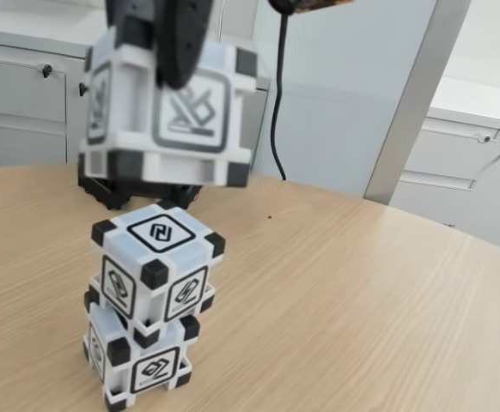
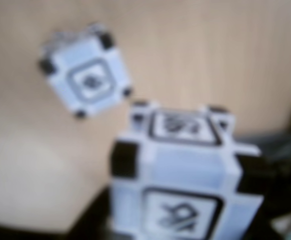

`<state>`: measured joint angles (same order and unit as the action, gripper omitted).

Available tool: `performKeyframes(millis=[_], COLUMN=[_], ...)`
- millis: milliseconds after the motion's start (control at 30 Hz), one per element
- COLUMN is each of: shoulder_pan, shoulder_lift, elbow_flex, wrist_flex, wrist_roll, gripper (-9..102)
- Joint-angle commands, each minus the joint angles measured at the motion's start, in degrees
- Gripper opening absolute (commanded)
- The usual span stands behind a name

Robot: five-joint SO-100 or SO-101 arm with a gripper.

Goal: Stack cubes from left to right.

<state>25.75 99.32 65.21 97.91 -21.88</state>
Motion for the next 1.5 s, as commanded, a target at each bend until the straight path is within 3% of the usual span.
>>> performKeyframes(millis=[0, 300, 933, 1467], shoulder_pan=[2.9, 6.33, 5.1, 1.93], shoulder_lift=[1.05, 1.05, 1.14, 3.87], elbow_flex=[-1.58, 1.58, 6.86, 6.86], wrist_flex=[0.44, 0.44, 0.44, 0.44], wrist_roll=[-0.7, -1.93, -2.2, -8.09], gripper=[15, 15, 15, 14])
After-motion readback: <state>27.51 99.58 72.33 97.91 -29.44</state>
